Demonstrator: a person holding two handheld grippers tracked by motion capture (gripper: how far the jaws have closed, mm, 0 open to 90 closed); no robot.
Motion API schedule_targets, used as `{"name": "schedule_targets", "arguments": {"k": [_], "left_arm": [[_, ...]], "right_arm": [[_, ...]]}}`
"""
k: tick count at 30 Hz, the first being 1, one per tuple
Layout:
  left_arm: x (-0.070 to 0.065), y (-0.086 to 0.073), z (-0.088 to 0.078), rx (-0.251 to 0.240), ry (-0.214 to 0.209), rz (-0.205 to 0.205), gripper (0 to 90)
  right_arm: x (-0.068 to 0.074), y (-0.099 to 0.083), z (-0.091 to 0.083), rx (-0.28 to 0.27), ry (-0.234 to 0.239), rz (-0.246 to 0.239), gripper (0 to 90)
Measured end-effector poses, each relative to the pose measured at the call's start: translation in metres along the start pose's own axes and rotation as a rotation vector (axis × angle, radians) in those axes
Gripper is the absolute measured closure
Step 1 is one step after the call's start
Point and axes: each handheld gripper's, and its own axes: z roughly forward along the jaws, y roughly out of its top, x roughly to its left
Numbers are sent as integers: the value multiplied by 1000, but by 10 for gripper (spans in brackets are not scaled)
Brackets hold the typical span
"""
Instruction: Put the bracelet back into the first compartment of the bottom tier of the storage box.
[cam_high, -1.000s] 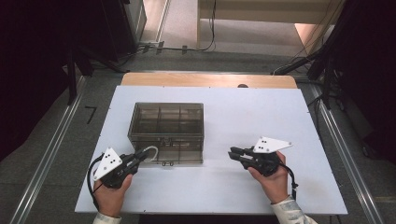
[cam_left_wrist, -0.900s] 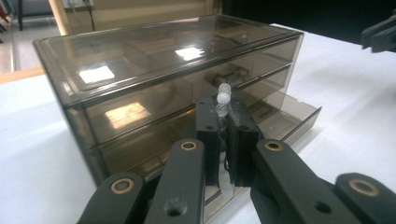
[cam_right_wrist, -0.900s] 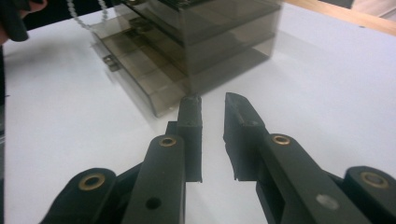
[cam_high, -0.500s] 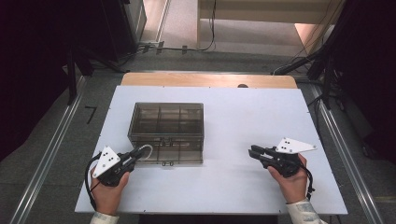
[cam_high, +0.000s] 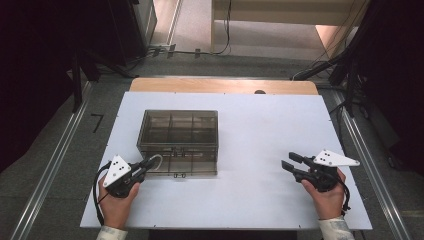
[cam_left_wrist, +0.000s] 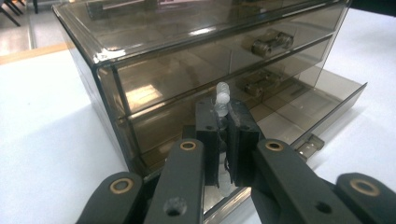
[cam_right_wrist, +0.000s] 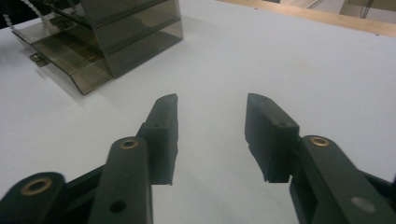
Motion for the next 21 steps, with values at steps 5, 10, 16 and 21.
{"name": "schedule_targets", "arguments": {"k": [5, 10, 16, 21], "left_arm": [[1, -2, 2, 14, -2, -5, 857], [3, -4, 4, 33, -4, -11, 855], [5, -6, 5, 44, -5, -13, 852], [6, -8, 6, 53, -1, -14, 850]], "right_arm": [[-7, -6, -5, 2, -46, 20, 423], [-15, -11, -13, -9, -85, 32, 389], [-24, -18, -23, -15, -122, 52, 385], [-31, -23, -29, -20, -148, 67, 381]]}}
